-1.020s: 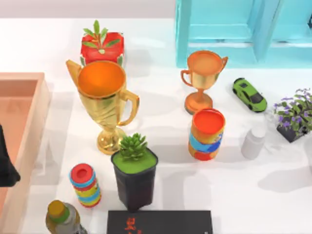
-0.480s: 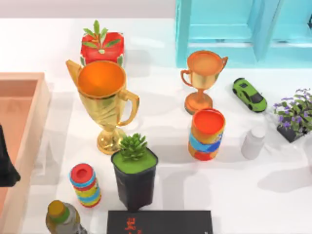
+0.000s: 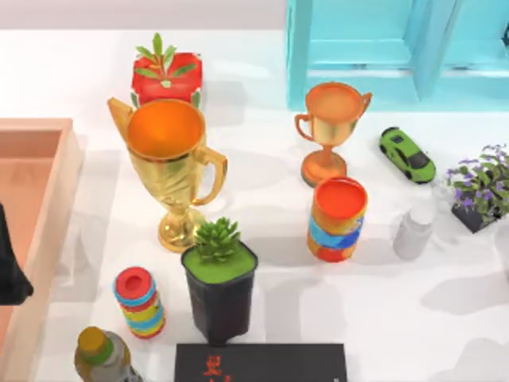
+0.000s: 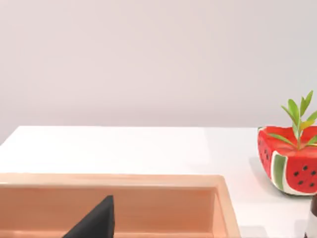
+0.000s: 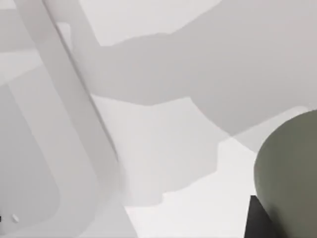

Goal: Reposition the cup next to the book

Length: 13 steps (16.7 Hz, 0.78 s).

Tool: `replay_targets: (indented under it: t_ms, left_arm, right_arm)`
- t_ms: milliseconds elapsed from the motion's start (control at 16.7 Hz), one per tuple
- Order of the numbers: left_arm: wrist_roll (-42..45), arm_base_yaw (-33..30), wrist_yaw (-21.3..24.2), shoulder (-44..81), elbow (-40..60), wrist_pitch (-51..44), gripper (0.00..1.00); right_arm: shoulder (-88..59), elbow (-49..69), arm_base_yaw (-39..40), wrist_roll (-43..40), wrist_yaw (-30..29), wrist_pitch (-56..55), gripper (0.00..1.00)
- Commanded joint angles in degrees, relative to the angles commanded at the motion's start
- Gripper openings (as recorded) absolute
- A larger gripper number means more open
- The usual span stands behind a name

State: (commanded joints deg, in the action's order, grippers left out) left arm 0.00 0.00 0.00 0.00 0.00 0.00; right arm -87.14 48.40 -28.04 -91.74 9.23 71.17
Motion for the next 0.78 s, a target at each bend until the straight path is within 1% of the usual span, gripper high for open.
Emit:
replay_targets:
  t_ms: [180, 420, 600, 780]
  left_arm:
    - [0.0, 0.0, 0.0, 0.0, 0.0, 0.0, 1.0]
    - [0.0, 0.0, 0.0, 0.0, 0.0, 0.0, 1.0]
    - [0.0, 0.0, 0.0, 0.0, 0.0, 0.0, 1.0]
    - [0.0, 0.0, 0.0, 0.0, 0.0, 0.0, 1.0]
  right_arm:
    - [-1.44, 0.02, 10.58, 22.41, 2.36, 3.39, 0.0]
    - [-3.02, 1.94, 26.51, 55.82, 4.35, 5.89, 0.0]
    - [-3.67, 4.85, 39.03, 80.71, 4.38, 5.65, 0.0]
    - [-3.95, 8.8, 51.09, 103.09, 2.96, 3.91, 0.0]
